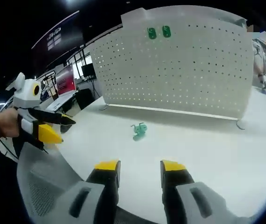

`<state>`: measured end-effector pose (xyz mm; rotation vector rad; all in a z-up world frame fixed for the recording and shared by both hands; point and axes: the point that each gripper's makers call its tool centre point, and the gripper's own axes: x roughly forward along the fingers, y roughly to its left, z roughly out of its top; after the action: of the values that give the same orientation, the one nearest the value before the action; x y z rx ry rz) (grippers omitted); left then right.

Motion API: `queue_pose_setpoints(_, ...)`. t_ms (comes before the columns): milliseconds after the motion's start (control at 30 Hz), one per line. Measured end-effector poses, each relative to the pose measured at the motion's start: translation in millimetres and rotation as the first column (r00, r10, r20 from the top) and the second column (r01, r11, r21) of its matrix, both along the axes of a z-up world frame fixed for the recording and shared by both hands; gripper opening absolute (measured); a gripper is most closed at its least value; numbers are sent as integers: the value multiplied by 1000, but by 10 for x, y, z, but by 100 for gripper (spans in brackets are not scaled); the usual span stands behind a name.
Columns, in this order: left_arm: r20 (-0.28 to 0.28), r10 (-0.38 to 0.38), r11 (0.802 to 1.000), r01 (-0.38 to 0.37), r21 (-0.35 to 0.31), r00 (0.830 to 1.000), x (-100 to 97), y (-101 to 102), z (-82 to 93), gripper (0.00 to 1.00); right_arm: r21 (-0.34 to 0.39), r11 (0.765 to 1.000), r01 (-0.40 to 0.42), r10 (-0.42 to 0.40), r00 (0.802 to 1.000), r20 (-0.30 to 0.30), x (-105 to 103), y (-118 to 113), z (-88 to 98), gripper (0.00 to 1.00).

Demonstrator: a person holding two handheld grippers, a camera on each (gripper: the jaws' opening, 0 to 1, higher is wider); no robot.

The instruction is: Insert the hook assembly into the mounting plate slot until the hook locks in place.

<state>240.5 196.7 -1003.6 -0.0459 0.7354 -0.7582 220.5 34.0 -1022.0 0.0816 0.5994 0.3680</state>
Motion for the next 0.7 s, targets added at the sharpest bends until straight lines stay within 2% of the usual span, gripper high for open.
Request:
queue_pose_setpoints(333, -30, 23, 1000, -23, 7, 999, 19, 99, -108, 86, 13, 1000, -26, 26, 999, -20, 77, 101, -43, 32)
queue_pose_setpoints(533, -38, 22, 1000, -22, 2, 999, 68, 91, -122, 85, 28, 999, -37, 38, 999, -18, 300, 157, -65, 31)
queue_pose_setpoints(700, -42, 22, 1000, -22, 2, 999, 126, 106, -125, 85, 32, 998, -46, 47, 998, -30, 490, 214, -166, 31)
